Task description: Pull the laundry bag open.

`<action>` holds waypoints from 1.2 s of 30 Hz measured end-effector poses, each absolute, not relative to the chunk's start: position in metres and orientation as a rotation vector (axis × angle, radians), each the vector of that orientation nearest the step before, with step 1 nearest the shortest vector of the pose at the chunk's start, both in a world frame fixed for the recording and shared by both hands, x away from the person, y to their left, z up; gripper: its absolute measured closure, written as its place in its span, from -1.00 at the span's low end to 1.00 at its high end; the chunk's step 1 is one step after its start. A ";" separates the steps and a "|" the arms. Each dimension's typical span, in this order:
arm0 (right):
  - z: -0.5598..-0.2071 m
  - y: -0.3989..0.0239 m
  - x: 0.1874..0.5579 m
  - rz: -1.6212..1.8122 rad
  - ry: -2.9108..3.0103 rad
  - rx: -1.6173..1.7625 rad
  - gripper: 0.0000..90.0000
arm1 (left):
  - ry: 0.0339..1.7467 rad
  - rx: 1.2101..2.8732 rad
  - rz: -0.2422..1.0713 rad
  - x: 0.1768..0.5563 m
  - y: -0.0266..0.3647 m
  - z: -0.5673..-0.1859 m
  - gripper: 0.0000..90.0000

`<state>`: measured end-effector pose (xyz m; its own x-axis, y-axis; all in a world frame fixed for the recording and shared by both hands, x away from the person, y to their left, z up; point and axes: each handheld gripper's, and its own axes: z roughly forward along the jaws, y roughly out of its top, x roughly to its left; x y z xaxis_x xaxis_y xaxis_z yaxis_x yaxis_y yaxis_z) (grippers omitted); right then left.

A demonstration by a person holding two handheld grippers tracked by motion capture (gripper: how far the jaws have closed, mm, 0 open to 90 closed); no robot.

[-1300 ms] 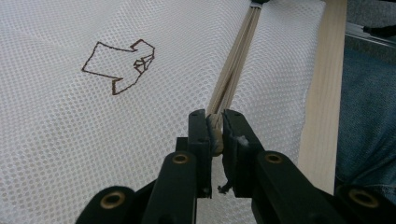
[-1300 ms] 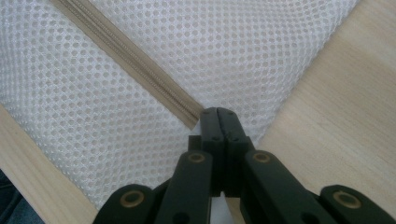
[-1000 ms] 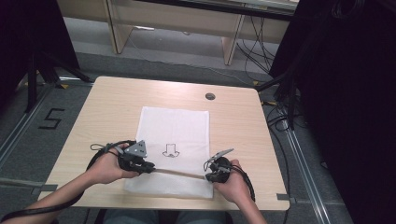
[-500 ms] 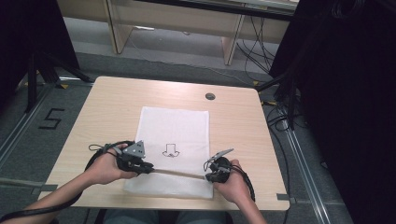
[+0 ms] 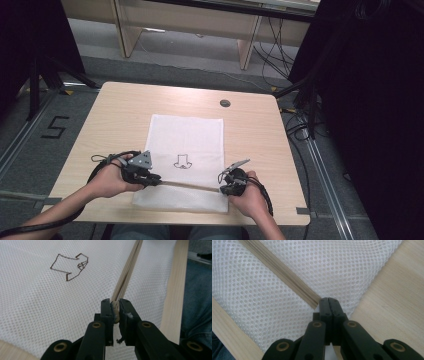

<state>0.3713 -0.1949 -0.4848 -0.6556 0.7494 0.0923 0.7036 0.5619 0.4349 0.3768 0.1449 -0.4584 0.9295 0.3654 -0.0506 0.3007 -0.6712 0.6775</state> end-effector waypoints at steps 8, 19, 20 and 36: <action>-0.485 -0.195 0.371 0.677 2.685 1.253 1.00 | 0.467 2.353 0.114 0.376 0.147 -0.458 0.82; -0.485 -0.195 0.371 0.680 2.684 1.261 1.00 | 0.478 2.350 0.111 0.376 0.151 -0.460 0.82; -0.485 -0.195 0.371 0.681 2.684 1.258 1.00 | 0.495 2.354 0.109 0.376 0.151 -0.460 0.82; -0.485 -0.195 0.371 0.686 2.683 1.262 1.00 | 0.509 2.340 0.118 0.375 0.158 -0.460 0.82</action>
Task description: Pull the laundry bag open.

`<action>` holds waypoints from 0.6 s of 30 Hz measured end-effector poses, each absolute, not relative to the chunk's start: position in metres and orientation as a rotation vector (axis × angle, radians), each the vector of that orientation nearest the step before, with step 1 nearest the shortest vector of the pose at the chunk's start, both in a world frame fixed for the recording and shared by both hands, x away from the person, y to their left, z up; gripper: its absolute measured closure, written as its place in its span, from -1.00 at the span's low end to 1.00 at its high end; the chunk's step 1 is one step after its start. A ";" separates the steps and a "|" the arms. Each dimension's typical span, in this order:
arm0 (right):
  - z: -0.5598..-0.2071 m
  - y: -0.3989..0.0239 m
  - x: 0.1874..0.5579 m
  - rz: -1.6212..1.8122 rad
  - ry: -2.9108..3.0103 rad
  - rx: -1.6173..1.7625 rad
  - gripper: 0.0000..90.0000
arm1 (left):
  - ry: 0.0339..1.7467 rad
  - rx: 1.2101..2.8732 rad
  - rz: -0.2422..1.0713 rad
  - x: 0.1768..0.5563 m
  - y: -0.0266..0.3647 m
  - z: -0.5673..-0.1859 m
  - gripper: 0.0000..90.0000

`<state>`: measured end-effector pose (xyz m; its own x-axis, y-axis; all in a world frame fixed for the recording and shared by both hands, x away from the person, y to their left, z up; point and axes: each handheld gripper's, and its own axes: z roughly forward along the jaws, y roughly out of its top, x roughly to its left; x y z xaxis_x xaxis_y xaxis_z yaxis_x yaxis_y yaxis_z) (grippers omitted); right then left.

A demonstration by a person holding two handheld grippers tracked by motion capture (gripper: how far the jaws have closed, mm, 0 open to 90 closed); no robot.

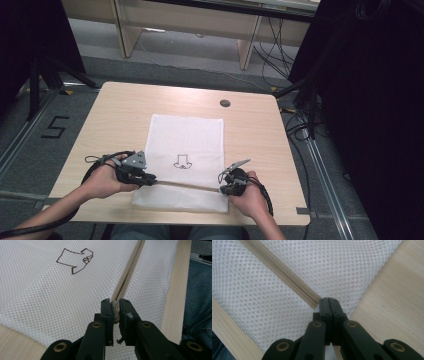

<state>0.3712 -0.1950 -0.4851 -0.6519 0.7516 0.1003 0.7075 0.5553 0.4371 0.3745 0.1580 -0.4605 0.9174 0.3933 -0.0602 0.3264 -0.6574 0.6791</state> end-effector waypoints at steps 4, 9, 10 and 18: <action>-0.485 -0.195 0.371 0.688 2.682 1.262 1.00 | 0.509 2.338 0.120 0.375 0.162 -0.461 0.82; -0.485 -0.195 0.372 0.684 2.684 1.257 1.00 | 0.538 2.325 0.111 0.375 0.165 -0.462 0.82; -0.485 -0.195 0.371 0.686 2.684 1.263 1.00 | 0.533 2.333 0.128 0.375 0.166 -0.461 0.82; -0.484 -0.195 0.370 0.658 2.679 1.306 1.00 | 0.546 2.338 0.142 0.374 0.175 -0.461 0.82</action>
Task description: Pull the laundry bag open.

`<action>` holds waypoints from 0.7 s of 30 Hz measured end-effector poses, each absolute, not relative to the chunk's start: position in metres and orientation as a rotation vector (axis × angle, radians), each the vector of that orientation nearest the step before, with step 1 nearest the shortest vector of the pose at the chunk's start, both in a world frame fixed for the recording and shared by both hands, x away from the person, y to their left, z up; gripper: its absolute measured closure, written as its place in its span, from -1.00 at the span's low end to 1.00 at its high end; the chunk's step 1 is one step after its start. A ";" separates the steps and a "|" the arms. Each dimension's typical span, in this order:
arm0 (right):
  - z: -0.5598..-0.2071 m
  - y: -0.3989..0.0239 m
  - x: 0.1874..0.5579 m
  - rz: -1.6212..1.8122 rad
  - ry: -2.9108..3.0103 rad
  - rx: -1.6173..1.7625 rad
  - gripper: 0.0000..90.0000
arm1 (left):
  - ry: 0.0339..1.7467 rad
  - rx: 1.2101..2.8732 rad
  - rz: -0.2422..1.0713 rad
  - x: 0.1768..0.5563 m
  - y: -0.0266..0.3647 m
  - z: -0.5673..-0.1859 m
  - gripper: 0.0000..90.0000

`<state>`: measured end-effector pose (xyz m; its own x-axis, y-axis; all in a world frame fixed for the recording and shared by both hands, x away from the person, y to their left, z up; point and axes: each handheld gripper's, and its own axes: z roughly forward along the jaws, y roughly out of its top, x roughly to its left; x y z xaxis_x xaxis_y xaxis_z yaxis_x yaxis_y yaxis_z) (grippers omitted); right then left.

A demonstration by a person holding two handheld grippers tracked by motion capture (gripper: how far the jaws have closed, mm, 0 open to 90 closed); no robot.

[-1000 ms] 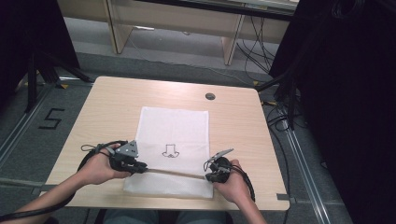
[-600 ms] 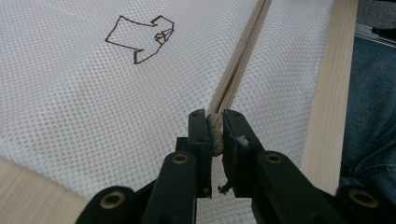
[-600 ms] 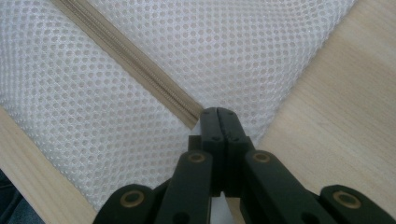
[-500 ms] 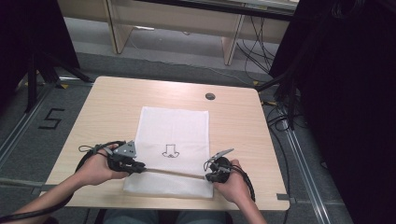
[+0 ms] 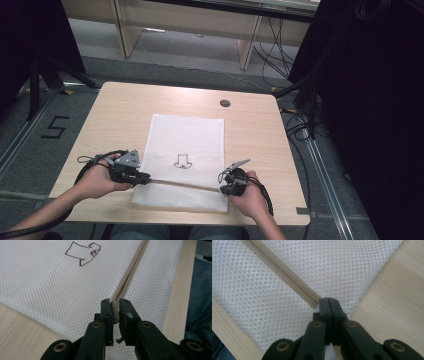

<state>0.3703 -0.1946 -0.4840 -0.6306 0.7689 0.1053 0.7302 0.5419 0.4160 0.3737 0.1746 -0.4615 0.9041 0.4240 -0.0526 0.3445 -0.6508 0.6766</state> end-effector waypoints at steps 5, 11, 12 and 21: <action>-0.484 -0.195 0.370 0.660 2.679 1.305 1.00 | 0.533 2.351 0.137 0.372 0.179 -0.466 0.82; -0.484 -0.195 0.371 0.675 2.687 1.283 1.00 | 0.573 2.341 0.125 0.370 0.183 -0.468 0.82; -0.485 -0.195 0.372 0.682 2.687 1.258 1.00 | 0.563 2.358 0.138 0.370 0.185 -0.467 0.82; -0.485 -0.195 0.372 0.679 2.691 1.264 1.00 | 0.595 2.404 0.168 0.369 0.210 -0.471 0.82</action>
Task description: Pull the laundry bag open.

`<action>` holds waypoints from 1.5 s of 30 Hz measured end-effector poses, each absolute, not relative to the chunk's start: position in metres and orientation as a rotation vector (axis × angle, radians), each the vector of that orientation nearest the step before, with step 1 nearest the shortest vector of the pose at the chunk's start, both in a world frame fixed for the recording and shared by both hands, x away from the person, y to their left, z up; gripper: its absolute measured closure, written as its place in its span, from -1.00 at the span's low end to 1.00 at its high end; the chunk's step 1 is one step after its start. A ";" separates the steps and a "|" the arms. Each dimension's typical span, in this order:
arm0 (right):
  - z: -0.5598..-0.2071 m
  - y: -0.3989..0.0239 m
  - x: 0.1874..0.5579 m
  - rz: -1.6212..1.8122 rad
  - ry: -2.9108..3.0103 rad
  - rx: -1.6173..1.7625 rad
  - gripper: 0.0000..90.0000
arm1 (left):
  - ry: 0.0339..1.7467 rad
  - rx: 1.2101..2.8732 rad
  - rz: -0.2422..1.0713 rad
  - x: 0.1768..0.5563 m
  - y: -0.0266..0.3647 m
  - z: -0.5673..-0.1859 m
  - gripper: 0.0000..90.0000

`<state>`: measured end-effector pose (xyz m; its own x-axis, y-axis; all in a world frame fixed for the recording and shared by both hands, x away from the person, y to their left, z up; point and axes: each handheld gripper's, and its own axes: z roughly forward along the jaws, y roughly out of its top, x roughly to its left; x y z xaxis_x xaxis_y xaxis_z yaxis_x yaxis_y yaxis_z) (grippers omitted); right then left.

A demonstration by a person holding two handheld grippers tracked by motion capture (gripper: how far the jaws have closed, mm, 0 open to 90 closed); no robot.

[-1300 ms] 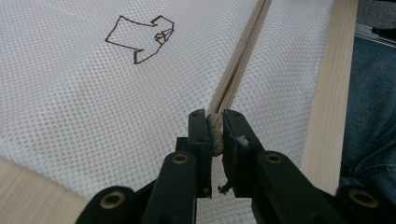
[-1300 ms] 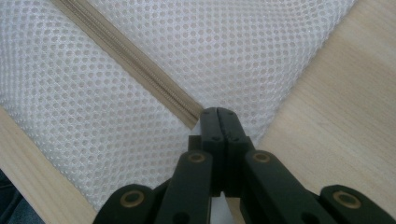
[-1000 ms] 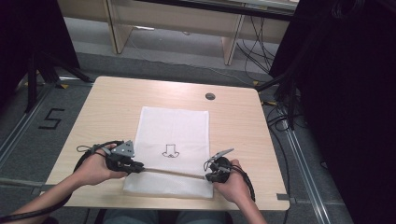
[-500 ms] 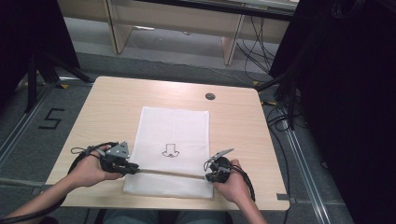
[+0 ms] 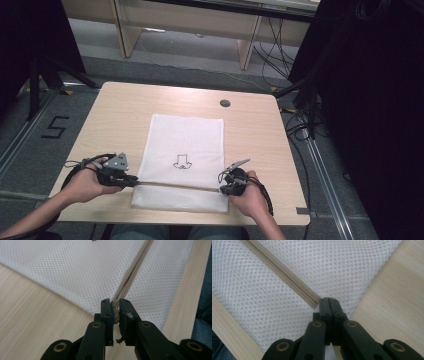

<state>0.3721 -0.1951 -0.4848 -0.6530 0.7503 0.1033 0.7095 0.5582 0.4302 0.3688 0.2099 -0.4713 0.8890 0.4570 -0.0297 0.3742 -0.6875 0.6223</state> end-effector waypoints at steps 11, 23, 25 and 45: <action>-0.484 -0.194 0.371 0.654 2.686 1.300 1.00 | 0.665 2.431 0.177 0.366 0.221 -0.482 0.82; -0.484 -0.195 0.372 0.660 2.691 1.298 1.00 | 0.751 2.416 0.225 0.362 0.216 -0.489 0.82; -0.484 -0.195 0.372 0.661 2.693 1.296 1.00 | 0.764 2.406 0.227 0.362 0.216 -0.490 0.82; -0.476 -0.195 0.364 0.744 2.613 1.239 0.40 | 0.884 1.954 0.301 0.345 0.241 -0.475 -0.10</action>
<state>0.3639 -0.1949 -0.4761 -0.6458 0.7604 0.0696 0.6831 0.5346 0.4976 0.3450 0.2407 -0.4751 0.7098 0.6898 -0.1426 0.4599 -0.3005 0.8356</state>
